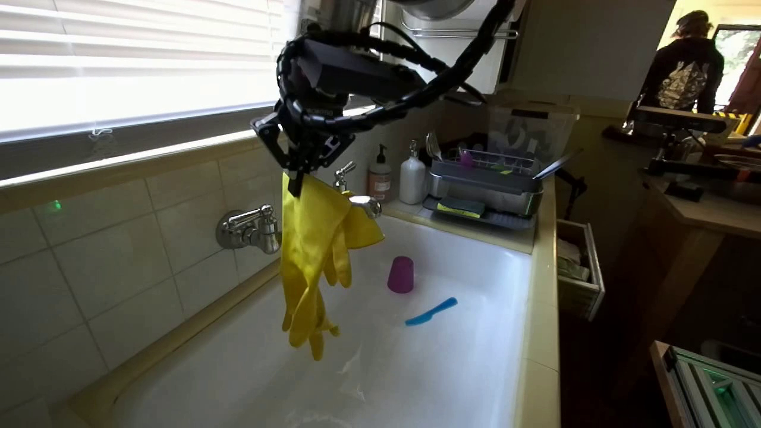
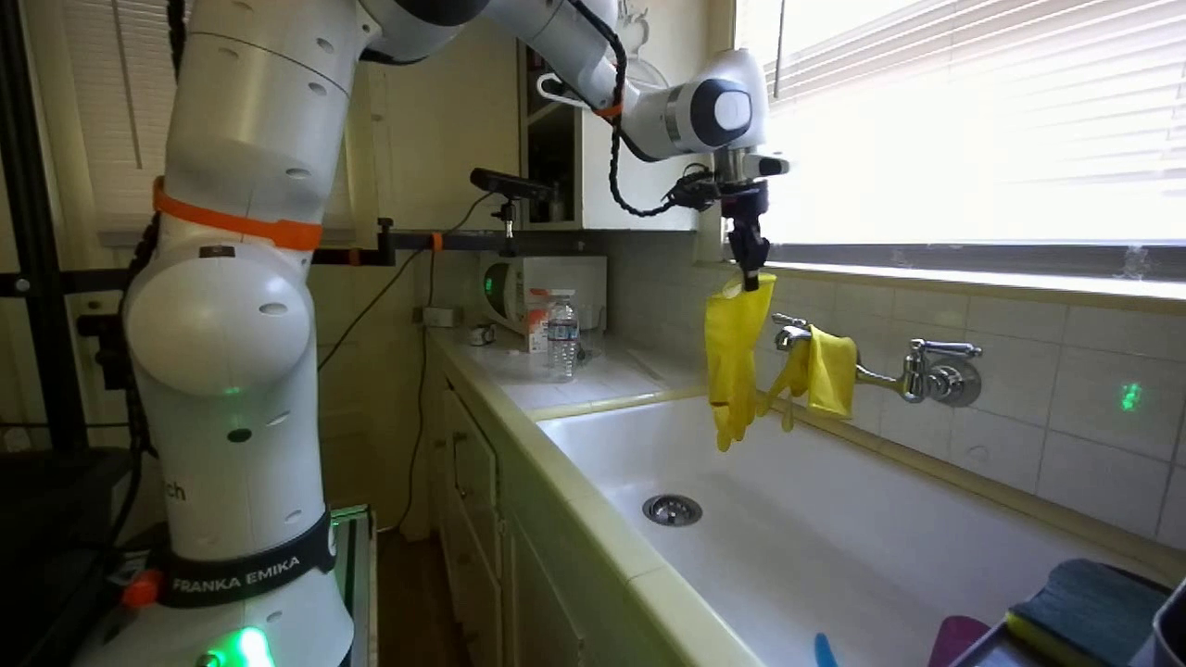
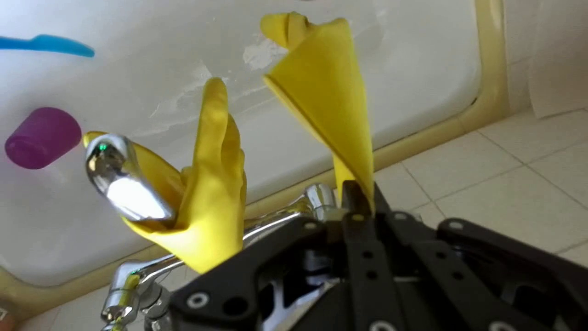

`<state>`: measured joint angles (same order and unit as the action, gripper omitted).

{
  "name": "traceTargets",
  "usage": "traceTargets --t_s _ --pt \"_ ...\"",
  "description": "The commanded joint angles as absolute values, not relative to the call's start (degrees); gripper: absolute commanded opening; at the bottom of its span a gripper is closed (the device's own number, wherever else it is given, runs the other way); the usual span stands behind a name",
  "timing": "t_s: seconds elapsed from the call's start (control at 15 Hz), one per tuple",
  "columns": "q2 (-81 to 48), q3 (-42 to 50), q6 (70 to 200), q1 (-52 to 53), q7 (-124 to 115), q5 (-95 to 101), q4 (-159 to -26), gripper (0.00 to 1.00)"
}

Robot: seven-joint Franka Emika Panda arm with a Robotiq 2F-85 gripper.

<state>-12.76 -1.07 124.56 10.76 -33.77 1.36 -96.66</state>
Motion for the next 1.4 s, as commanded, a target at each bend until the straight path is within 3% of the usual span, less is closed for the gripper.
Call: traceTargets --t_s 0.0,1.33 --pt "-8.11 -0.44 127.89 9.85 -37.79 3.8 -101.1 0.01" --pt "2.26 2.42 145.0 1.01 -40.54 6.72 -114.35 0.01"
